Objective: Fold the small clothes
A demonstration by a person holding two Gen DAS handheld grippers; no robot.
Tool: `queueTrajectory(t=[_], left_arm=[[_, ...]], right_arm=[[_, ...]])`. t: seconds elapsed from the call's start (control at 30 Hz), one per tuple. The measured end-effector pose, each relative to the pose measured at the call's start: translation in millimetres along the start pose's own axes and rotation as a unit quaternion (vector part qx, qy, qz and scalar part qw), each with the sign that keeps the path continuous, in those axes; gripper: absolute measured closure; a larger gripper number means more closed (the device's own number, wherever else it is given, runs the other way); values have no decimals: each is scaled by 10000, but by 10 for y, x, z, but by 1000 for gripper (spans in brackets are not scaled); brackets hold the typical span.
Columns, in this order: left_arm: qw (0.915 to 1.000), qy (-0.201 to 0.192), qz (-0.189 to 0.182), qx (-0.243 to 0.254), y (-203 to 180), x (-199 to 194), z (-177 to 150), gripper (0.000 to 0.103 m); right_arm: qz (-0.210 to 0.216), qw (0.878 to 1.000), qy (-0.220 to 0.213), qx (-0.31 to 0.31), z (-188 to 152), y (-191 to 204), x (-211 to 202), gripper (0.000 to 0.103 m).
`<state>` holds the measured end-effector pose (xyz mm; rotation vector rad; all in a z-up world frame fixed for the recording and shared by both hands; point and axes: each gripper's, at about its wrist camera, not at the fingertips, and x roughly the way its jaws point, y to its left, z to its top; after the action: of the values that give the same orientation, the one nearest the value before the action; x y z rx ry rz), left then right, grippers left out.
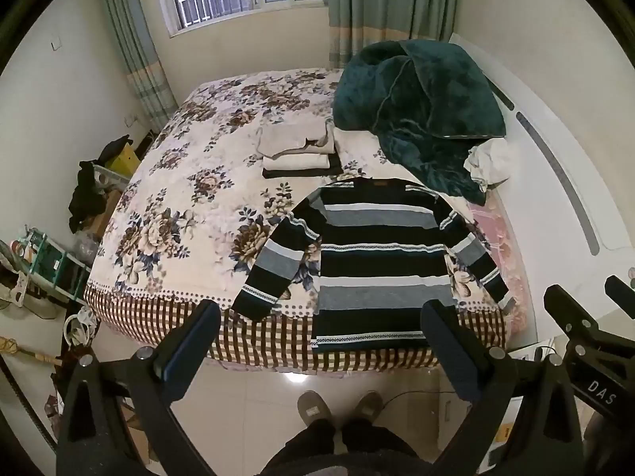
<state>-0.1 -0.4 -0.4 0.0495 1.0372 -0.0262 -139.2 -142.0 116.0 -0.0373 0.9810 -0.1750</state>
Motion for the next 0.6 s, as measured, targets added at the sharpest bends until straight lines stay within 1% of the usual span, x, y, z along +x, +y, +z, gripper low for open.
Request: queueTrajectory(t=[0.07,0.1,0.2,0.23,0.4,0.6], left_arm=[[10000,1,4,11,-8,5,0,0],[10000,-15,10,31,-43,-4,64,0],[10000,-22,8,34,-71,9,108,0],[10000,-77,0,33,-62,-56,79,0],[9999,-117,23,49,-131,-82,76,0],[9999,-155,-9,58,-48,-148,41,0]], right_arm=[[24,10000,-27,8,-1,-3,0,0],[24,10000,-25,4,0,-5,2,0],[0,10000,-21,-6,3,5,16,0],[5,10000,-8,-7,7,7,27,0],[-1,10000,-61,-4,77,11,-32,0],[16,9999,-129,18,135,-10,-162,0]])
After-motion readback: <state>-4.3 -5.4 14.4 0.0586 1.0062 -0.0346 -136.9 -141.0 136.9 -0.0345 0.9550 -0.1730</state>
